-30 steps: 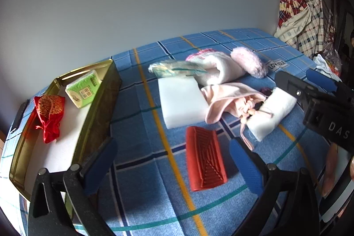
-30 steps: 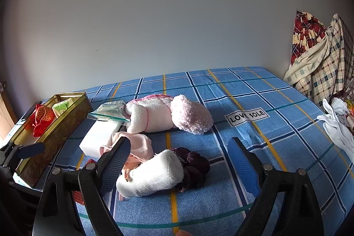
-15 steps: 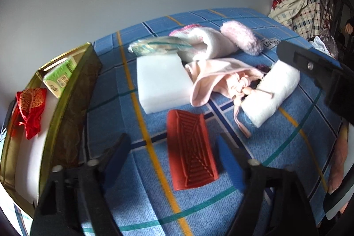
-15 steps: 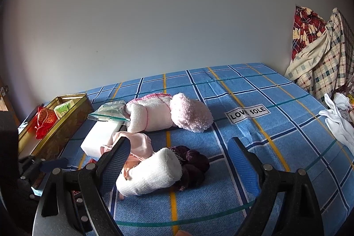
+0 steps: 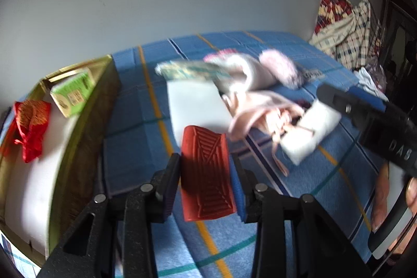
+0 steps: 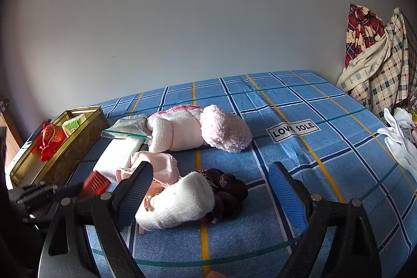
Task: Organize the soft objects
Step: 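Grasp the red comb with the left gripper and lift it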
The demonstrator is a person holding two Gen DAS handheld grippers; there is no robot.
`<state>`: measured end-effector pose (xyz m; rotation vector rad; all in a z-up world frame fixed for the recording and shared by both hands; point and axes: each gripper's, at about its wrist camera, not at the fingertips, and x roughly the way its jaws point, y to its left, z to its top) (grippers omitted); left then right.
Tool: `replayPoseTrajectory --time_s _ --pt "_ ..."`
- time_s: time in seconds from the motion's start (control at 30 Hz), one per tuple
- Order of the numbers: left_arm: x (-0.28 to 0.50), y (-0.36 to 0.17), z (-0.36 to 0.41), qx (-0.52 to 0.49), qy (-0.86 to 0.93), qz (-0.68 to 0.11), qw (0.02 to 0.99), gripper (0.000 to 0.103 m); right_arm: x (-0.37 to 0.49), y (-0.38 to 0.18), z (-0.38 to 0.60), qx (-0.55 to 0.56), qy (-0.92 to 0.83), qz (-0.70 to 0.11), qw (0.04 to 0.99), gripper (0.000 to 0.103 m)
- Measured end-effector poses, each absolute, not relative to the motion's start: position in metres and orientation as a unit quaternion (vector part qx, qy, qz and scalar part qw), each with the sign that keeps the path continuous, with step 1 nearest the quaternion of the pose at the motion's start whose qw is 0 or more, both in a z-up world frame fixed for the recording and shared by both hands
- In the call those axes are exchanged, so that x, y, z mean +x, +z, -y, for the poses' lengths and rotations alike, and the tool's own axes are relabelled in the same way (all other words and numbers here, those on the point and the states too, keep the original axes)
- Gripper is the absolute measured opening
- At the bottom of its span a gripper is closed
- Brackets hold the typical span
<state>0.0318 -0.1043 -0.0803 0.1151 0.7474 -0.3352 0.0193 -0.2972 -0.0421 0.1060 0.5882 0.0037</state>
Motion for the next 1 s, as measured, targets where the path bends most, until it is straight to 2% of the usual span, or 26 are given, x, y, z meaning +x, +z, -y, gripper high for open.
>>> replayPoseTrajectory --time_s 0.2,1.0 --pt "0.038 -0.067 0.090 0.057 -0.121 -0.315 0.940 0.036 0.023 -0.045 0.286 0.029 0.020 -0.305 0.952 0.092" --pt "0.047 -0.069 0.078 0.045 -0.104 -0.305 0.946 0.036 0.028 -0.062 0.243 -0.120 0.057 -0.356 0.925 0.092"
